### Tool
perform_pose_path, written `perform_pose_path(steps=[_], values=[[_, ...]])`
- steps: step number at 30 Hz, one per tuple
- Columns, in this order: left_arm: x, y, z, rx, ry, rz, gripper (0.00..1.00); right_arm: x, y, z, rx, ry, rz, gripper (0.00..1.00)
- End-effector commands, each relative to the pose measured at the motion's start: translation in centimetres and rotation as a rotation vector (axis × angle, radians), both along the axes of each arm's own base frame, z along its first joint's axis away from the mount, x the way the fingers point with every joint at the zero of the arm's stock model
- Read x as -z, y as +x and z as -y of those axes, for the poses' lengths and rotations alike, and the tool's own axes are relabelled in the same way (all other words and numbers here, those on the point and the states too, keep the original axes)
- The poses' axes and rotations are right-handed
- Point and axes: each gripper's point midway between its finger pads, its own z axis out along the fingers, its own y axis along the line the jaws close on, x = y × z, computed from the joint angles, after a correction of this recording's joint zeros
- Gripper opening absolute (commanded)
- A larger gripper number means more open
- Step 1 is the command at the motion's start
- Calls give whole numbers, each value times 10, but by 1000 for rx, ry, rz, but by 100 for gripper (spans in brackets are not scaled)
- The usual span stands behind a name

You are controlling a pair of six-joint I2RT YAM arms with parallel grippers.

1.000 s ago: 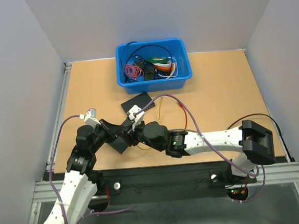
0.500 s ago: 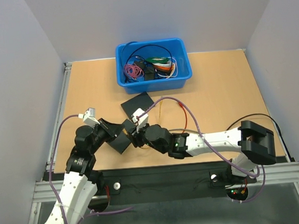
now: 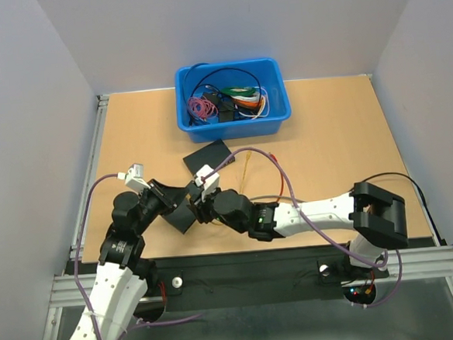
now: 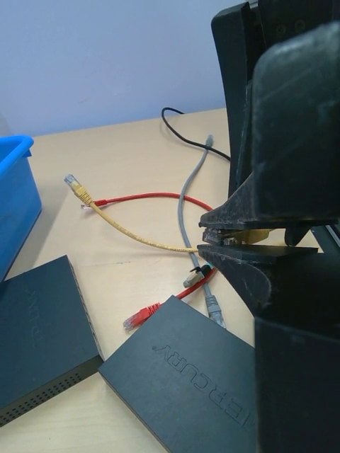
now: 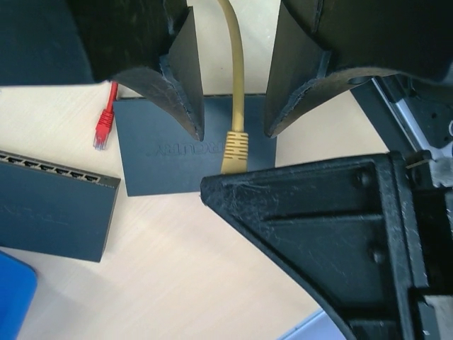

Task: Insert the plug into the switch port

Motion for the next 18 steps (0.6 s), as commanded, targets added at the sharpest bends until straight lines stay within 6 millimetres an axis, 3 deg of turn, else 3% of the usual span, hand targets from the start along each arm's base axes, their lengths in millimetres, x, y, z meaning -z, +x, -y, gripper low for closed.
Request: perform_pose_path(steps=[1, 16, 18], values=[[-22, 3, 3, 14, -19, 77, 0, -43, 4, -17, 17, 138, 33, 44], [-22, 1, 4, 19, -27, 83, 0, -37, 11, -23, 50, 124, 37, 32], [-22, 1, 4, 21, -27, 85, 0, -39, 12, -20, 61, 128, 37, 26]])
